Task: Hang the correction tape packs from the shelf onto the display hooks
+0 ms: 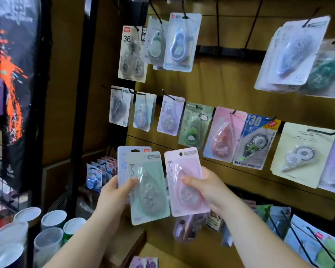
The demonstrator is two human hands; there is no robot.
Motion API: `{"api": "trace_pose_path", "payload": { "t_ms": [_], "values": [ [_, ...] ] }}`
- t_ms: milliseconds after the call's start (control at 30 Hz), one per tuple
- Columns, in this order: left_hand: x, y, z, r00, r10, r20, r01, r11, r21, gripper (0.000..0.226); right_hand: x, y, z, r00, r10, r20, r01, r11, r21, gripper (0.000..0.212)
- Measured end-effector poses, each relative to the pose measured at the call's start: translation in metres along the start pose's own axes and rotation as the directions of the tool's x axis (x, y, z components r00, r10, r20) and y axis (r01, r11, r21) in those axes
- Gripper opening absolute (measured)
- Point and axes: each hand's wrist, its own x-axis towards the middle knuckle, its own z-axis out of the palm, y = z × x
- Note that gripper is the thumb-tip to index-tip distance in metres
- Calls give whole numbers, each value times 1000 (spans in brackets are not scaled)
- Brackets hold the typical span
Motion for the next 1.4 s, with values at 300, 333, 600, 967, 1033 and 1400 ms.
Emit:
{"api": "trace_pose_path", "payload": {
  "t_ms": [300,333,600,967,1033,1400],
  "values": [
    [28,11,-36,999,5,-39,-5,1000,3,10,72,-80,33,956,-264,-126,240,955,-176,24],
    [30,14,-39,999,4,-39,-4,1000,-13,11,78,-88,35,948,-287,-137,263,950,-169,26],
    [36,29,-44,1000,27,-12,-28,996,-88,10,98,-130,39,929,-332,-163,301,935,-190,19],
    [48,24,-40,1000,4,-29,-7,995,-96,10,117,-123,45,962,-239,-135,210,958,-196,12],
    [51,23,-40,1000,8,-20,-10,996,-90,10,121,-121,44,955,-237,-176,192,951,-241,8],
    [63,6,-37,1000,-13,10,15,991,-133,11,149,-107,46,895,-217,-390,-73,791,-608,54]
  ]
}}
